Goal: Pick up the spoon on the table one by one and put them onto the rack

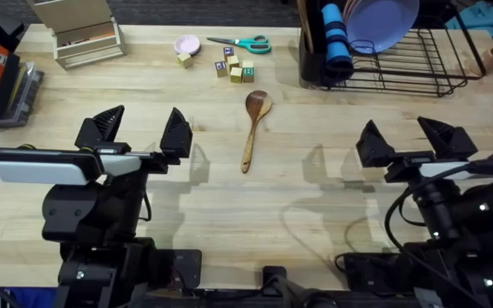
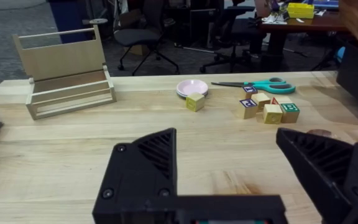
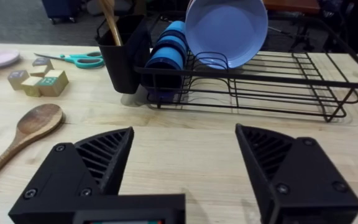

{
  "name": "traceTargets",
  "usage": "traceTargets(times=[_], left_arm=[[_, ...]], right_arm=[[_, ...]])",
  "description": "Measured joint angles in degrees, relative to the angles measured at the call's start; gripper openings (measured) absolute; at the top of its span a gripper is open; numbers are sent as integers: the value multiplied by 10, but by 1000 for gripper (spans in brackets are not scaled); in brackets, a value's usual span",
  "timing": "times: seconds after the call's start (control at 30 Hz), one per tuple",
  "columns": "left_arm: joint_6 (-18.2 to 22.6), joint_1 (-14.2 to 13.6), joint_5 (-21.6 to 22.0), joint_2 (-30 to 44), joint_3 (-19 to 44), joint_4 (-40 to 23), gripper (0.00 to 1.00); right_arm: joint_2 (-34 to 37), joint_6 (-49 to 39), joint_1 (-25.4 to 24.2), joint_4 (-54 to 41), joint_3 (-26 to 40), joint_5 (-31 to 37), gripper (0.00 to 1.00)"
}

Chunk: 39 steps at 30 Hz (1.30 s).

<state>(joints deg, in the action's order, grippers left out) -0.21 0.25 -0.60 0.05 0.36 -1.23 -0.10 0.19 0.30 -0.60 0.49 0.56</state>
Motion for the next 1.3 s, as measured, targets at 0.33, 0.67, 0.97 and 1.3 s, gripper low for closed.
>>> traceTargets(times=[0.33,0.67,0.97,1.3], left_arm=[[0,0,0,0,0,-2,993],[0,0,0,1,26,-62,993],[2,0,-1,122,212,-184,993],[3,0,-30,394,476,-322,993]], right_arm=[[0,0,0,-2,0,0,993],[1,-4,0,-30,13,0,993],[60,-11,0,-198,160,0,993],[272,-15,0,-264,384,0,994]])
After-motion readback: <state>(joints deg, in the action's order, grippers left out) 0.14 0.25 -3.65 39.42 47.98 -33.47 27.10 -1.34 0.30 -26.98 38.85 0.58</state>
